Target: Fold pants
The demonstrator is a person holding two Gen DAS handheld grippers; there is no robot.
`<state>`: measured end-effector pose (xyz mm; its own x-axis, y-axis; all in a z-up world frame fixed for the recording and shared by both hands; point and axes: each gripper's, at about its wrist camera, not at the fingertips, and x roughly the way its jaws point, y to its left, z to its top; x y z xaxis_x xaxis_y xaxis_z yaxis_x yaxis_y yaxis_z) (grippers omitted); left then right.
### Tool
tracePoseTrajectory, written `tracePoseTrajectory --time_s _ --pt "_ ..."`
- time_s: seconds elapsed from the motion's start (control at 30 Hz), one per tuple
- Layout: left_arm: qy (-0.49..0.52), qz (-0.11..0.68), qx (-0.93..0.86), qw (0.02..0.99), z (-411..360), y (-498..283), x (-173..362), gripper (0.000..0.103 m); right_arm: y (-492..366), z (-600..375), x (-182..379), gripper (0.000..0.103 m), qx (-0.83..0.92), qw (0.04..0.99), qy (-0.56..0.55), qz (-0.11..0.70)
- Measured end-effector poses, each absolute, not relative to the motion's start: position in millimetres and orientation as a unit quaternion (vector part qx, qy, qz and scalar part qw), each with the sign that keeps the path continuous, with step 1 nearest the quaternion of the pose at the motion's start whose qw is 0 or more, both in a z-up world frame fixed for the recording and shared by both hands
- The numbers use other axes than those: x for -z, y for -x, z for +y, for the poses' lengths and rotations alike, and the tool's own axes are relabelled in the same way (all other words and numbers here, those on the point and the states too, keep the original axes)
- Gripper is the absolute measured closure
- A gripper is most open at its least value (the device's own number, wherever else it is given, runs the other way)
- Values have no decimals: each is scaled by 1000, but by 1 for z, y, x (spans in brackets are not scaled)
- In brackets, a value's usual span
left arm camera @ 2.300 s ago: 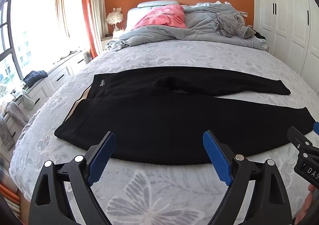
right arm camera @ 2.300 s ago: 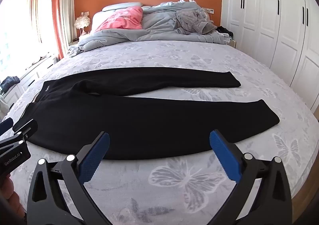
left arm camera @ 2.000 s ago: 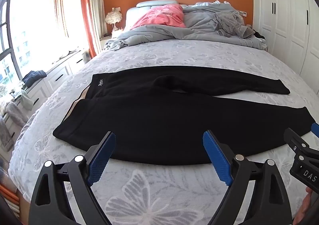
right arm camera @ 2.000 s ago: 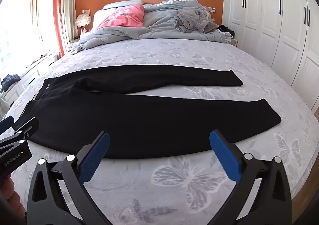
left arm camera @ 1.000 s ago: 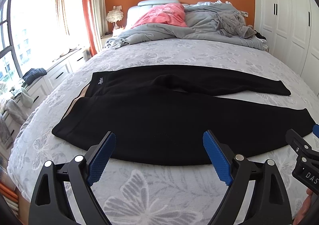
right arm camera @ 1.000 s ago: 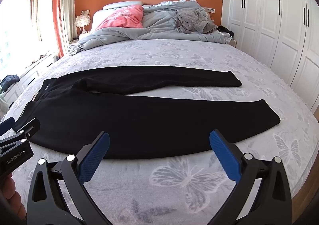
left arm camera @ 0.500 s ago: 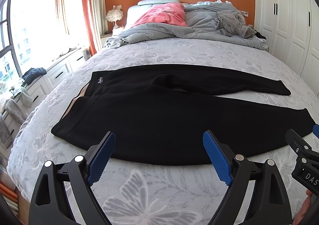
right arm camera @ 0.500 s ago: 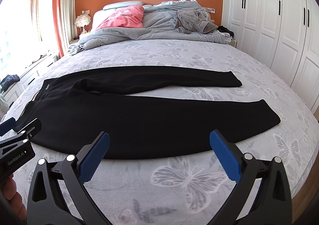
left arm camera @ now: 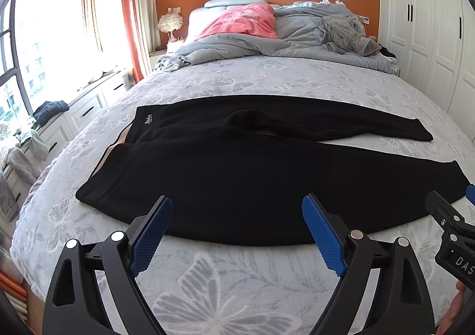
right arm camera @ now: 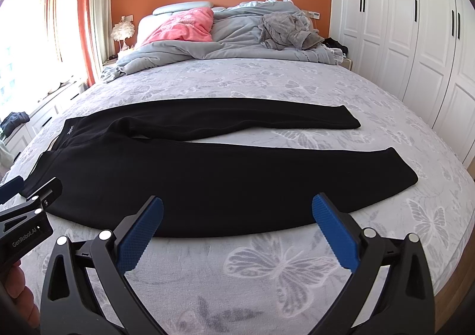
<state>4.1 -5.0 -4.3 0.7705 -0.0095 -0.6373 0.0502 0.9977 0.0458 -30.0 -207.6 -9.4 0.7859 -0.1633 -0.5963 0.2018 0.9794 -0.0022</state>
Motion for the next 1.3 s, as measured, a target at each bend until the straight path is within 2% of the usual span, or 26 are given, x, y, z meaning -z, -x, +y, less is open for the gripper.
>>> tracePoseTrajectory --time_s 1.03,1.17,1.3 --pt "-15 355 34 934 1 -8 7 15 29 -210 10 5 89 942 -35 320" --pt "44 391 84 916 33 -35 -8 12 12 -240 -6 5 45 937 -27 346" --pt "108 423 67 897 102 -108 -19 11 -38 -309 -18 5 59 929 23 364"
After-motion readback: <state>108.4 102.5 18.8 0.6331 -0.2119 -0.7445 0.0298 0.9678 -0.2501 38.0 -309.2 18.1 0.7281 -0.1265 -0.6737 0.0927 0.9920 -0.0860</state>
